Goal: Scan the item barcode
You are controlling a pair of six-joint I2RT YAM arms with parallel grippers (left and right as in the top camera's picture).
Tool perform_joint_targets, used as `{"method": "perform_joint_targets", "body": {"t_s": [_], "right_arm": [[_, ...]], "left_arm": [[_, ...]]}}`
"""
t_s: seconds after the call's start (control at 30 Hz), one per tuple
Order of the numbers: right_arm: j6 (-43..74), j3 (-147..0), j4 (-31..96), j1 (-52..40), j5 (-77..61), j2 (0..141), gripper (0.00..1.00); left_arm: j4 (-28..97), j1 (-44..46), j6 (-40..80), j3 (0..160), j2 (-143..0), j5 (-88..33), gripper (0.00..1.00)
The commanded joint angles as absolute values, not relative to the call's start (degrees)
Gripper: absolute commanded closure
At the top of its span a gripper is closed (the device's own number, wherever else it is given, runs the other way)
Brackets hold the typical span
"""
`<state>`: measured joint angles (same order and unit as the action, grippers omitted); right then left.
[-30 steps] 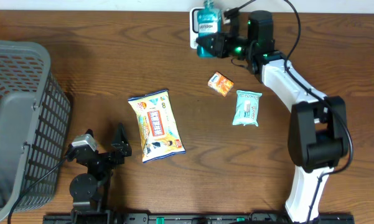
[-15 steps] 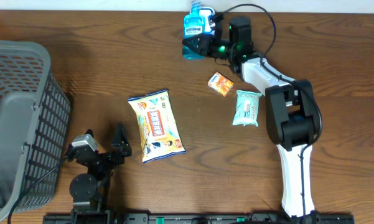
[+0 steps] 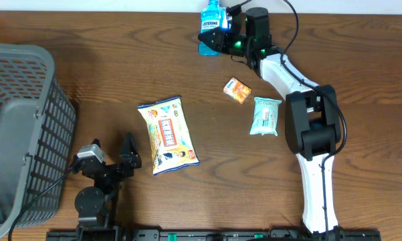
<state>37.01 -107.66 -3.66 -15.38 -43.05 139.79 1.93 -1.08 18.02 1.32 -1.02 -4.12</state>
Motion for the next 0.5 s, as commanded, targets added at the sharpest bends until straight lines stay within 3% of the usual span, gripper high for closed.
{"method": "perform_joint_targets", "body": {"t_s": [0.0,0.2,0.47], "right_arm": [[33.91,-111.26,-0.62,-14.7,-43.22,138.19,0.99],[20.75,-118.26,19.49,-14.66,-34.98,133.03,0.99],[8.4,-121.82,44.51,-14.44,-4.36,115.44,0.99]], "left_arm": [[3.6,-1.28,17.89,0.23,-0.71,-4.67,0.03],[3.6,-1.28,17.89,0.23,-0.71,-4.67,0.03],[3.6,-1.28,17.89,0.23,-0.71,-4.67,0.03]]}}
